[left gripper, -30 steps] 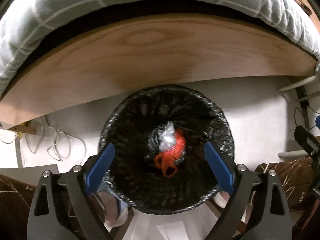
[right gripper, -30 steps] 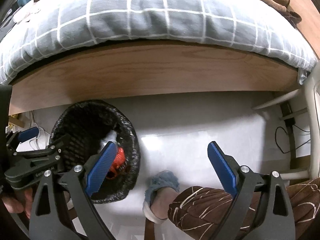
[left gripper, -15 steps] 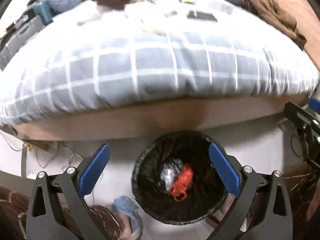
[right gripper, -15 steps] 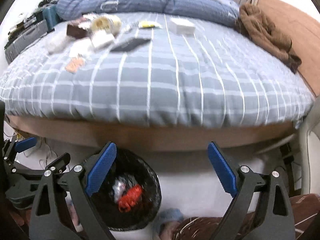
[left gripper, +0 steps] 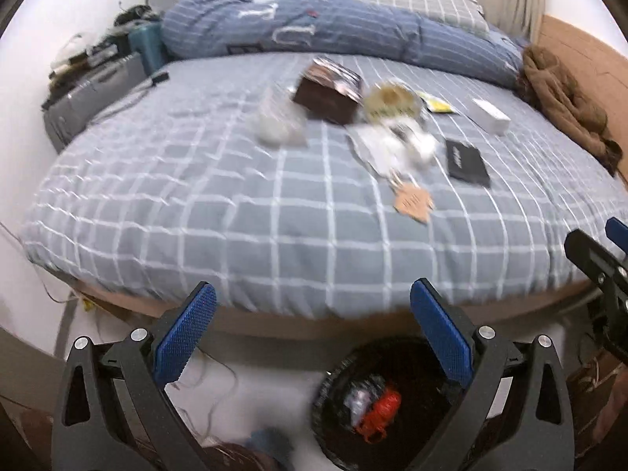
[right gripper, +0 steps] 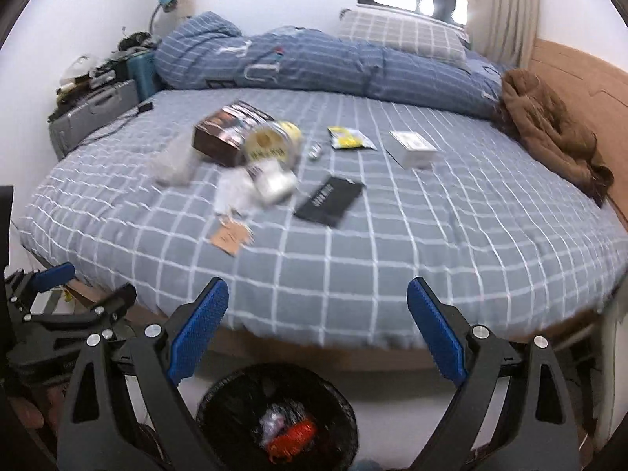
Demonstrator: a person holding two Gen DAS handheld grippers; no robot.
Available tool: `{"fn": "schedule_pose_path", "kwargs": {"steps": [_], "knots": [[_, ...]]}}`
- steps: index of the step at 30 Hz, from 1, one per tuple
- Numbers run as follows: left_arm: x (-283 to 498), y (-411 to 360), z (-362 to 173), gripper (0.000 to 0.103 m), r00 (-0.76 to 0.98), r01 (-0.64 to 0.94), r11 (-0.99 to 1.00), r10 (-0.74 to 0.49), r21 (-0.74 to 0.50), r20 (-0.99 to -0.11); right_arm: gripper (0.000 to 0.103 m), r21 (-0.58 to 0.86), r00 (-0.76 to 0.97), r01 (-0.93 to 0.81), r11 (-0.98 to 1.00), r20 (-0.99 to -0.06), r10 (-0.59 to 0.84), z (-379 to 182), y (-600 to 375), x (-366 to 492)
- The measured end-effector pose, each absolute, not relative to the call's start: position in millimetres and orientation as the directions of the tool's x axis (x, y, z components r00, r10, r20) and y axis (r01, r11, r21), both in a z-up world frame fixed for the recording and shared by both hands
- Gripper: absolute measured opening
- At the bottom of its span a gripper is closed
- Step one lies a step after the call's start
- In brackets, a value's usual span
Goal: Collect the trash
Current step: 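Raise both open tools back toward the trash on the bed, then grasp the white zip bag with the right tool while the left tool grasps the bubble wrap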
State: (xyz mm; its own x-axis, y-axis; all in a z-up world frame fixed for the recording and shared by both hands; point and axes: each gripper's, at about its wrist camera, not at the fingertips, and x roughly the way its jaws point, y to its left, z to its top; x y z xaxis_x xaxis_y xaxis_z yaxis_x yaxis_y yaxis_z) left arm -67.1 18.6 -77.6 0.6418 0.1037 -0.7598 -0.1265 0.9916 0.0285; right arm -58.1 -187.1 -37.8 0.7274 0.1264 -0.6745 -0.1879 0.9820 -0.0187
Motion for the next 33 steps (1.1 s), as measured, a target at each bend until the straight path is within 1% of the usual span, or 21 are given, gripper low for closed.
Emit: {"fn": "schedule_pose_path", "kwargs": {"steps": [5, 11, 15, 18, 21, 25, 33], "knots": [[-40.5, 45.4, -68.9, 0.097, 0.643, -0.162, 0.986, 0.086, -0.026, -0.761, 0.089, 0.012, 0.736, -0.228, 0.974, -0.653, 0.181, -34.7, -171.7, -42.5], [-8.7, 56.4, -61.0, 0.097, 0.652, -0.173, 0.985, 0.117, 0.004, -0.749, 0.089, 0.013, 0.73, -0.245, 0.969, -0.656, 0.193, -37.5, -160.9, -13.4], [19.4, 64.5, -56.9, 0.097, 0.657, -0.178, 0.984, 0.128, 0.013, -0.743, 0.087, -0.011, 0.726, -0.269, 0.963, -0.66, 0.195, -39.0, -150.2, 12.0], [44.2, 73.0, -56.9, 0.097, 0.654, -0.181, 0.983, 0.13, 0.012, -0.745, 0.086, 0.006, 0.711, -0.281, 0.96, -0.671, 0.212, -41.5, -144.4, 36.4], [70.8, 79.0, -63.0, 0.097, 0.636, -0.184, 0.982, 0.144, 0.033, -0.758, 0.083, 0.015, 0.693, -0.291, 0.957, -0.686, 0.222, -48.0, -138.3, 62.3], [103.8, 91.5, -73.8, 0.097, 0.603, -0.199, 0.98, 0.121, -0.002, -0.788, 0.078, 0.002, 0.662, -0.299, 0.954, -0.72, 0.209, -65.6, -130.1, 98.2], [154.1, 99.4, -93.9, 0.097, 0.559, -0.192, 0.981, 0.139, 0.035, -0.818, 0.075, 0.022, 0.62, -0.303, 0.953, -0.755, 0.214, -84.8, -119.5, 137.0]]}}
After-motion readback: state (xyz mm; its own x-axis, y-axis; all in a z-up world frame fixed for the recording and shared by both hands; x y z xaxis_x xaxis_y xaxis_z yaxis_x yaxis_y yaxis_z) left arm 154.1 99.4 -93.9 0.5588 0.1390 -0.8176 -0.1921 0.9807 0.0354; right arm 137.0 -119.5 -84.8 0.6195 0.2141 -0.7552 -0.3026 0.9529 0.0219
